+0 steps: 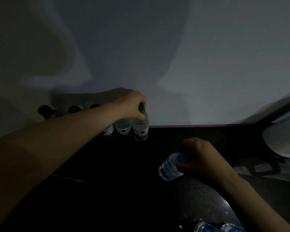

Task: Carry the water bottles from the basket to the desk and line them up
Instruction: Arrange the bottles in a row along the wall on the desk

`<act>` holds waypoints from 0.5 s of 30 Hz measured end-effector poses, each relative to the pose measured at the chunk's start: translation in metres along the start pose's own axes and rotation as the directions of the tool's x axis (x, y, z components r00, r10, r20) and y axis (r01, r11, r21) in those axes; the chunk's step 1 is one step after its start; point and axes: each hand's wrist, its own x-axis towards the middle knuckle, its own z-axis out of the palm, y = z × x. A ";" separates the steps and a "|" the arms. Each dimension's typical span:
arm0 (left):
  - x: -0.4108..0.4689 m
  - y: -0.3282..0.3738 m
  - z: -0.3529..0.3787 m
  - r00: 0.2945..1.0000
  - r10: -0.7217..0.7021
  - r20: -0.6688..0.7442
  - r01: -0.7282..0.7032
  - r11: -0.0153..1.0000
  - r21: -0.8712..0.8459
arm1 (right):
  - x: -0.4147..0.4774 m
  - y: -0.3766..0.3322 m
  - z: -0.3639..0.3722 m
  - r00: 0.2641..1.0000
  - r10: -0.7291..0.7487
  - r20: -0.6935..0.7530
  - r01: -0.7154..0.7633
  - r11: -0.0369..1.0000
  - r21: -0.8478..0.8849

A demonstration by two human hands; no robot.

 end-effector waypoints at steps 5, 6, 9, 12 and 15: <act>0.002 -0.002 0.000 1.000 0.025 -0.017 -0.024 1.000 0.019 | -0.001 0.001 0.003 1.000 -0.006 -0.010 0.006 1.000 -0.010; 0.003 -0.002 0.001 0.999 0.026 -0.019 -0.026 0.999 0.020 | -0.001 0.001 0.003 1.000 -0.003 -0.003 0.003 1.000 -0.013; 0.004 -0.001 0.002 0.999 0.026 -0.018 -0.026 0.999 0.020 | 0.000 0.000 0.003 1.000 -0.003 0.012 0.002 1.000 0.003; 0.004 0.000 0.003 0.999 0.030 -0.023 -0.030 0.999 0.014 | -0.001 -0.001 0.003 1.000 0.003 0.022 -0.004 1.000 0.017; 0.004 0.001 0.002 1.000 0.023 -0.004 -0.023 1.000 0.006 | 0.000 -0.003 0.001 1.000 0.003 0.019 -0.004 1.000 0.006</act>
